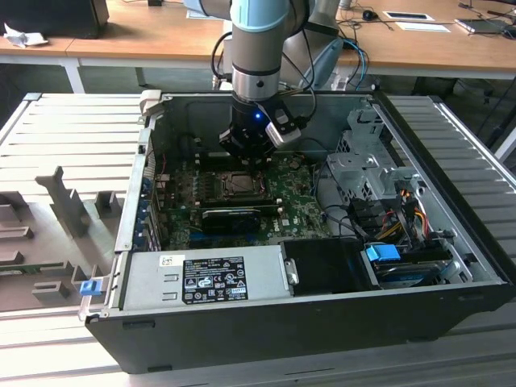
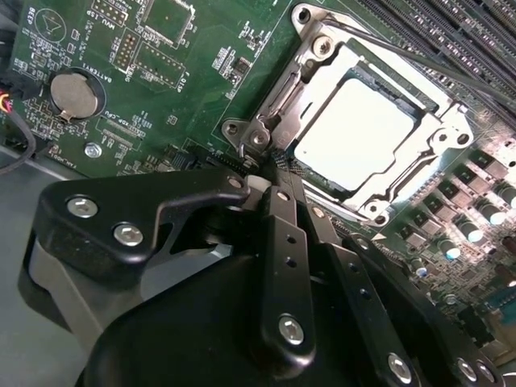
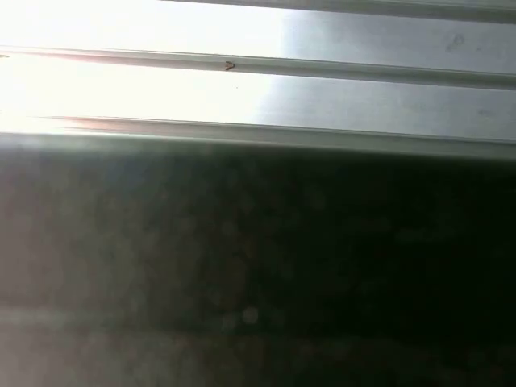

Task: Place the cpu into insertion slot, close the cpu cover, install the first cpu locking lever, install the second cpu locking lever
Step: 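Install the first cpu locking lever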

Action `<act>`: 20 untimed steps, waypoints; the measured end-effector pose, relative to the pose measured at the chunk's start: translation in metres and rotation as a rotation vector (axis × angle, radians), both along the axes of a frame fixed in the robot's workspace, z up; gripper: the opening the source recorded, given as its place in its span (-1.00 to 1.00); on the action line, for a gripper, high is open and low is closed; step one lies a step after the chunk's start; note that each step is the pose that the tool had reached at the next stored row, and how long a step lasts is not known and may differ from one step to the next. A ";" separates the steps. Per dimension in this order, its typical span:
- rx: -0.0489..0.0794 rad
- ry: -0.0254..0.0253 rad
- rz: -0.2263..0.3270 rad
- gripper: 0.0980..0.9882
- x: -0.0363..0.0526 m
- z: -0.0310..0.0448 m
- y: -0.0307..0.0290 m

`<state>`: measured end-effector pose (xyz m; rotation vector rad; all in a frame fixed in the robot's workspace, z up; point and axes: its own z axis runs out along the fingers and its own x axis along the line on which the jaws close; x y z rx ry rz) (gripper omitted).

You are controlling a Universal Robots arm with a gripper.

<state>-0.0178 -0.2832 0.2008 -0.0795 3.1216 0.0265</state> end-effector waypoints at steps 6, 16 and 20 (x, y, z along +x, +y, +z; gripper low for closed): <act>0.021 -0.0005 0.000 -0.98 0.0000 0.0007 0.0001; 0.020 -0.0001 -0.001 -0.98 0.0001 0.0157 -0.0005; 0.020 -0.0001 -0.001 -0.98 0.0001 0.0157 -0.0021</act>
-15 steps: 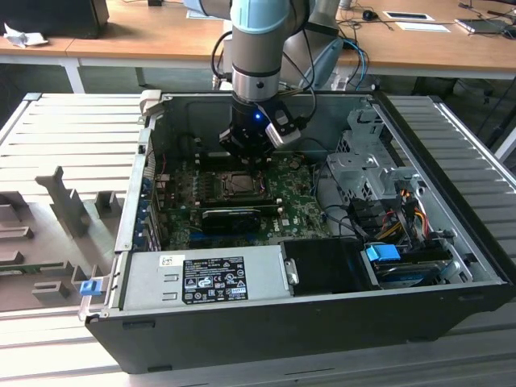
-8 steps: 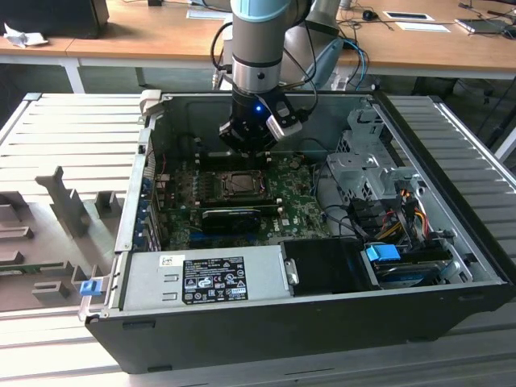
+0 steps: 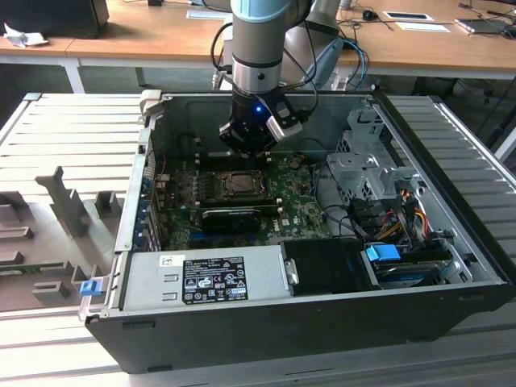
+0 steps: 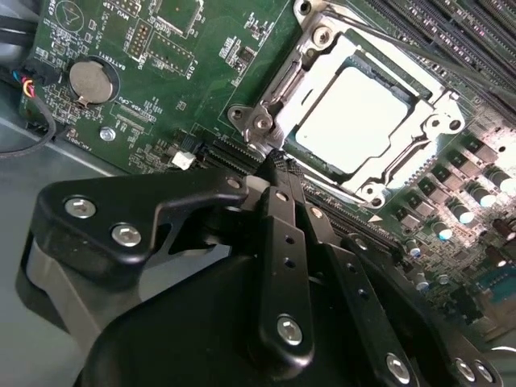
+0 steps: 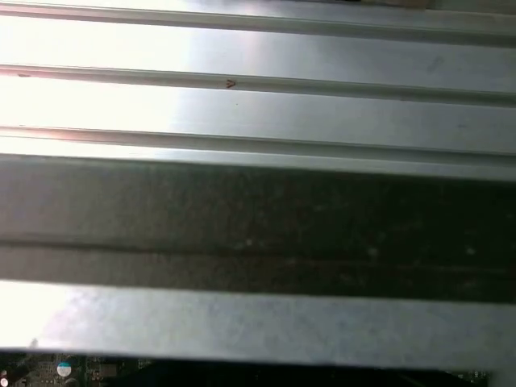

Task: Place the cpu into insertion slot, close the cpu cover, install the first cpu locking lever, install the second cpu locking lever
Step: 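Install the first cpu locking lever, then install the second cpu locking lever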

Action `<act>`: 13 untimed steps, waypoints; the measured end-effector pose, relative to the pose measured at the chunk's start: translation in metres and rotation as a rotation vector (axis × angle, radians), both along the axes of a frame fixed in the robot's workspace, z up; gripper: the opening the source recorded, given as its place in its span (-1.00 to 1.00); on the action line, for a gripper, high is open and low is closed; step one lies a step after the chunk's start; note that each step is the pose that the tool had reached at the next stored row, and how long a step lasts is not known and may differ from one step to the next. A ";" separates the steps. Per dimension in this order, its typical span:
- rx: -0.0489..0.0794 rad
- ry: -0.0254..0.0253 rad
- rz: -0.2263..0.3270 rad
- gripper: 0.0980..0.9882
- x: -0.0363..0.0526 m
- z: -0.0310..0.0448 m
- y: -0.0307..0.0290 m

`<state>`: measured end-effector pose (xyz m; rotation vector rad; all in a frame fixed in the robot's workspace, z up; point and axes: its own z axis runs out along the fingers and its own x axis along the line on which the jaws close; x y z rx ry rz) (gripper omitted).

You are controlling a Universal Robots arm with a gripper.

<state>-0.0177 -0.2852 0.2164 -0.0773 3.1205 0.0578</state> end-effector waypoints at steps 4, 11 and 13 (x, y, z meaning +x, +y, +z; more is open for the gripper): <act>0.000 0.0000 0.000 -0.98 0.0000 0.0000 -0.0024; -0.001 0.0000 0.000 -0.98 0.0000 0.0000 -0.0064; -0.001 0.0000 0.000 -0.98 0.0000 0.0000 -0.0067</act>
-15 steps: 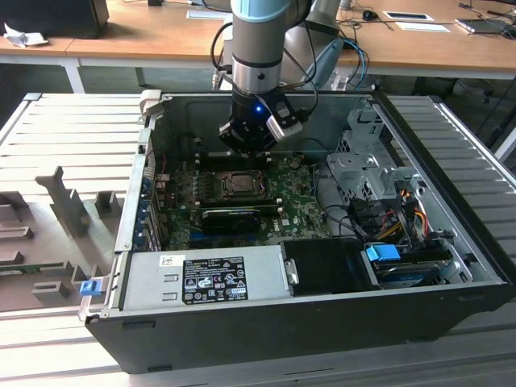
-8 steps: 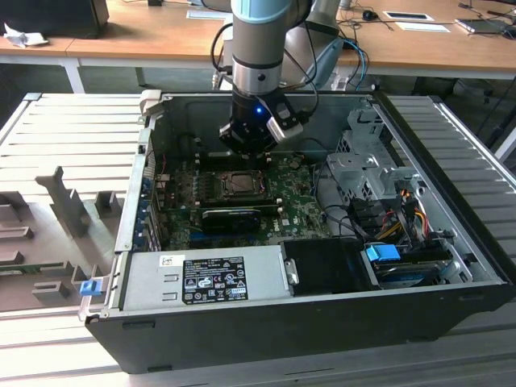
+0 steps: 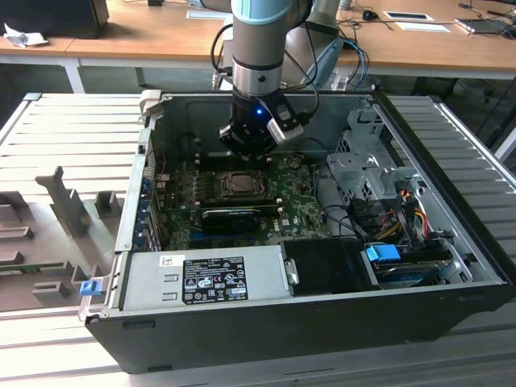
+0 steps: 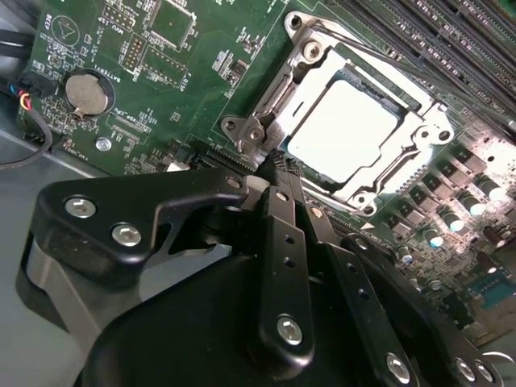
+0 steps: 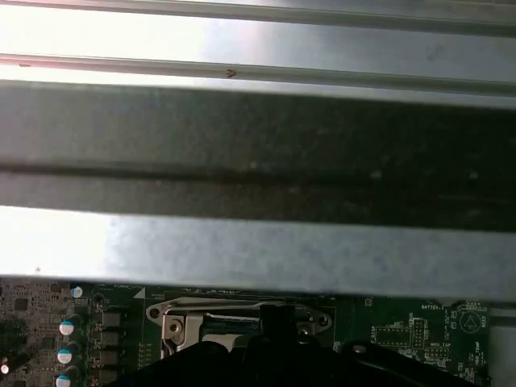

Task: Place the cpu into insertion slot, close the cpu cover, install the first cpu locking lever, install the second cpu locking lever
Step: 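Install the second cpu locking lever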

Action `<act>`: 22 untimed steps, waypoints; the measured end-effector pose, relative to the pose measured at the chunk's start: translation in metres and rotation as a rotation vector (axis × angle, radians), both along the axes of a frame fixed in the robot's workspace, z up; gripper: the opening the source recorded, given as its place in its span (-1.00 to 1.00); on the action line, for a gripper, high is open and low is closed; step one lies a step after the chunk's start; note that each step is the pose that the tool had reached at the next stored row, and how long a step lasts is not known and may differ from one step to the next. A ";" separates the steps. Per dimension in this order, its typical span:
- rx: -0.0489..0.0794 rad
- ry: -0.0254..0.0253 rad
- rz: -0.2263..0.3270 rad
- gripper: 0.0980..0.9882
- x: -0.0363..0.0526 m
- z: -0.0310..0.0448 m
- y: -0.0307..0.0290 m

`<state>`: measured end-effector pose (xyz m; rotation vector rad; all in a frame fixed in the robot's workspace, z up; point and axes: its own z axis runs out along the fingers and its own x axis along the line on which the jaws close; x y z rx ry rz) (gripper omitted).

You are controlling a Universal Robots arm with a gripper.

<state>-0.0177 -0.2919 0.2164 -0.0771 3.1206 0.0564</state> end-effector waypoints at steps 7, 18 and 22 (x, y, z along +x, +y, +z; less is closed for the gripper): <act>0.000 0.0001 -0.001 -0.98 0.0001 0.0097 -0.0005; 0.000 0.0000 -0.002 -0.98 0.0002 0.0158 -0.0067; 0.000 0.0002 -0.003 -0.98 0.0001 0.0159 -0.0087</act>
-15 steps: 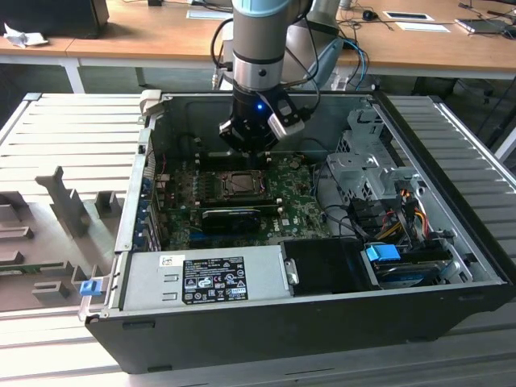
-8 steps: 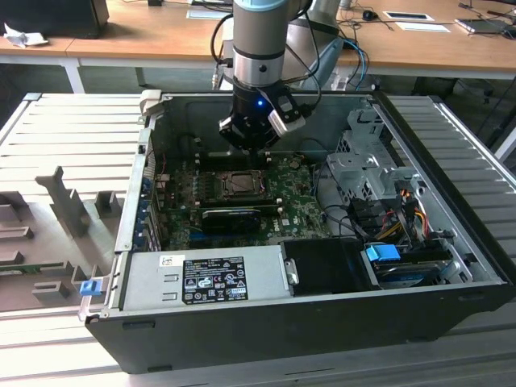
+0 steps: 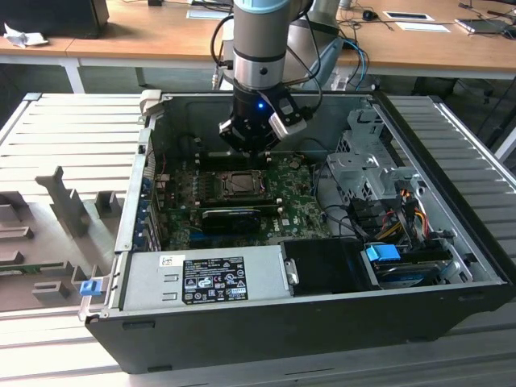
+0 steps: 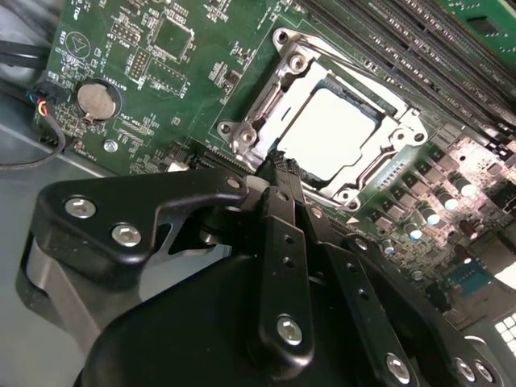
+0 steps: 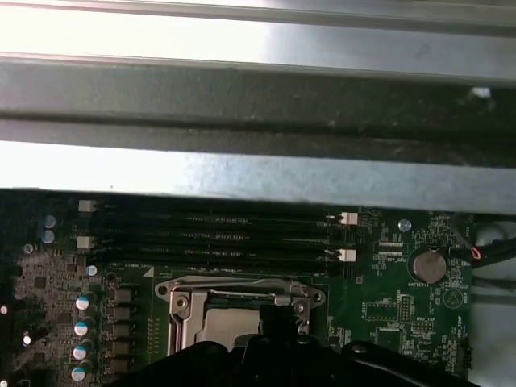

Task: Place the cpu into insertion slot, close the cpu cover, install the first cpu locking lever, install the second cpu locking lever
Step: 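Install the second cpu locking lever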

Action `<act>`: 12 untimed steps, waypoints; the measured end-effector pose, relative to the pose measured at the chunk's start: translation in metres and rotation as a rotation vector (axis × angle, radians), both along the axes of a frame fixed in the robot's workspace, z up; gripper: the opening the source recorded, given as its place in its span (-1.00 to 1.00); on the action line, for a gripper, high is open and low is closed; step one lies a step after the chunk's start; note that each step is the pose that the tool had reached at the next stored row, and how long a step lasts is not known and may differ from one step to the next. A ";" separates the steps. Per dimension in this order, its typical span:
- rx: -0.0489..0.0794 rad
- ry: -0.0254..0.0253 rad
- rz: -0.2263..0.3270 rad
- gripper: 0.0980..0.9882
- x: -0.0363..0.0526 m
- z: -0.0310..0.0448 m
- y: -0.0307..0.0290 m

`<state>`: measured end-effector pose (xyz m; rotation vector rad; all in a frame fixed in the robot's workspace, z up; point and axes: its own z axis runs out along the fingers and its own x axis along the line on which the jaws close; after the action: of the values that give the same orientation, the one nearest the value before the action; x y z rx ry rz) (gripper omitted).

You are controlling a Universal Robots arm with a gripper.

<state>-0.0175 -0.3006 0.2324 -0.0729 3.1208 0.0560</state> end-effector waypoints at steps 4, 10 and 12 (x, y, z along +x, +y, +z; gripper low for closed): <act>-0.001 -0.0001 -0.001 -0.98 0.0000 0.0028 -0.0007; -0.003 -0.0001 -0.002 -0.98 0.0001 0.0108 -0.0008; -0.004 -0.0001 -0.002 -0.98 0.0001 0.0147 -0.0008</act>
<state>-0.0175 -0.3014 0.2470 -0.0696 3.1209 0.0501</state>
